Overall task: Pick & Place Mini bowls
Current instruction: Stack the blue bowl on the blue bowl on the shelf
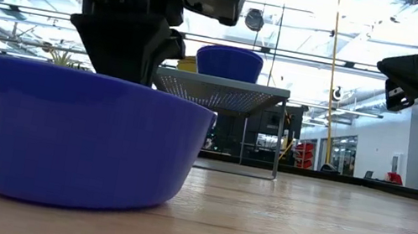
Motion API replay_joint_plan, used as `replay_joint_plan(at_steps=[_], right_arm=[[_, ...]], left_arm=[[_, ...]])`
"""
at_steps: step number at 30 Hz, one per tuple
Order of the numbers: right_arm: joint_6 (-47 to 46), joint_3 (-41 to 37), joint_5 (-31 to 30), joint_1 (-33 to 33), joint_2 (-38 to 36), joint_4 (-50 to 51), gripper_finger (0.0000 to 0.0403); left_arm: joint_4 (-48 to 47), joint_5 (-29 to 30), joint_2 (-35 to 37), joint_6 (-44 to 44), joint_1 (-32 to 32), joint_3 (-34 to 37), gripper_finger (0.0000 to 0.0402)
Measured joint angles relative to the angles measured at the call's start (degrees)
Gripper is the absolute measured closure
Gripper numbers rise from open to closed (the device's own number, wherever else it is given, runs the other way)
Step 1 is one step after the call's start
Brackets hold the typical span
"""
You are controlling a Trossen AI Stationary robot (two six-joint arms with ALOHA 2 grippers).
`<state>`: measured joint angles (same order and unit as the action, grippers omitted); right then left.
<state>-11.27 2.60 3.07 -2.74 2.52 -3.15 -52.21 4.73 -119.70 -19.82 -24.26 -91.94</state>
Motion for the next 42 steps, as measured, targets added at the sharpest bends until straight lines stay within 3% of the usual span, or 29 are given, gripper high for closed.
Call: replay_joint_plan(at_steps=[17, 30, 42], right_arm=[[0.0, 0.0, 0.0, 0.0, 0.0, 0.0, 0.0383], [0.0, 0.0, 0.0, 0.0, 0.0, 0.0, 0.0383], [0.0, 0.0, 0.0, 0.0, 0.0, 0.0, 0.0383]], left_arm=[[-0.5, -4.7, -0.2, 7.4, 4.1, -6.6, 0.0396], [-11.8, -1.6, -0.2, 16.7, 8.6, -23.1, 0.0397], [-25.9, -0.2, -0.2, 17.8, 17.1, -39.3, 0.0397]])
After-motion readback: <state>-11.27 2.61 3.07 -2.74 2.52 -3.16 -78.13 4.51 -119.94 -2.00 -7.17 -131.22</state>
